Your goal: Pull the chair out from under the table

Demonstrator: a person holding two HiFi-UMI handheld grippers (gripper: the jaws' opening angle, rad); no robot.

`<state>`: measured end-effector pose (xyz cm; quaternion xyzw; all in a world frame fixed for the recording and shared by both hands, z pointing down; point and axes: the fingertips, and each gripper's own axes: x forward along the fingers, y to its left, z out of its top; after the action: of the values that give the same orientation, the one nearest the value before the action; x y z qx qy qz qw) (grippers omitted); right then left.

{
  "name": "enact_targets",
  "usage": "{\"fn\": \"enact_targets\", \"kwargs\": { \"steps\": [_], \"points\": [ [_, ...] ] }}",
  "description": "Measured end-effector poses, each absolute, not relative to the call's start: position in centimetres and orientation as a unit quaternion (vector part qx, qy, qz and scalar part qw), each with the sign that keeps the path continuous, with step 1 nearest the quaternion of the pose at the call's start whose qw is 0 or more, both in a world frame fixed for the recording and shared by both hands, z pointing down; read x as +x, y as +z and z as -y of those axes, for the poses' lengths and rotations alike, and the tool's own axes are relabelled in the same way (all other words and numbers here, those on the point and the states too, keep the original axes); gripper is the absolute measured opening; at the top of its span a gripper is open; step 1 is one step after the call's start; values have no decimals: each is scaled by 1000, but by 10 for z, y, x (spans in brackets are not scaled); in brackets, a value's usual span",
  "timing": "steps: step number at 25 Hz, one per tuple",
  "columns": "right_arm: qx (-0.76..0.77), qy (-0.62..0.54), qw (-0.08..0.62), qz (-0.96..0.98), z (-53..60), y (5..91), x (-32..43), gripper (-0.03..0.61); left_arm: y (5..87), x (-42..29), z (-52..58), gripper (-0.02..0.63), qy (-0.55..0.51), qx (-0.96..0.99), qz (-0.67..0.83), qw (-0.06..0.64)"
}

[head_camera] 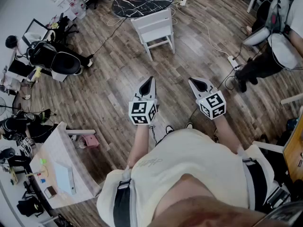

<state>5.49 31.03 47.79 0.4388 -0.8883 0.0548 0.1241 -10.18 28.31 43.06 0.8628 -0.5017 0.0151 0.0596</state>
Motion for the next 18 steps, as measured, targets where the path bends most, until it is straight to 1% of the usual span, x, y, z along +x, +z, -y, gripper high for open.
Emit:
{"fn": "enact_targets", "kwargs": {
  "steps": [3,6,14,15,18],
  "points": [
    [442,46,124,887,-304,467,46,3,426,-113,-282,17,25,866,496,53],
    [443,36,125,887,-294,461,39,3,425,-124,-276,17,18,864,500,61],
    [458,33,118,880,-288,471,24,5,448,-138,-275,18,40,871,485,70],
    [457,35,120,880,-289,474,22,14,454,-138,-277,20,52,873,480,69],
    [462,37,126,877,-289,482,18,95,465,-145,-277,23,58,871,482,70]
  ]
}}
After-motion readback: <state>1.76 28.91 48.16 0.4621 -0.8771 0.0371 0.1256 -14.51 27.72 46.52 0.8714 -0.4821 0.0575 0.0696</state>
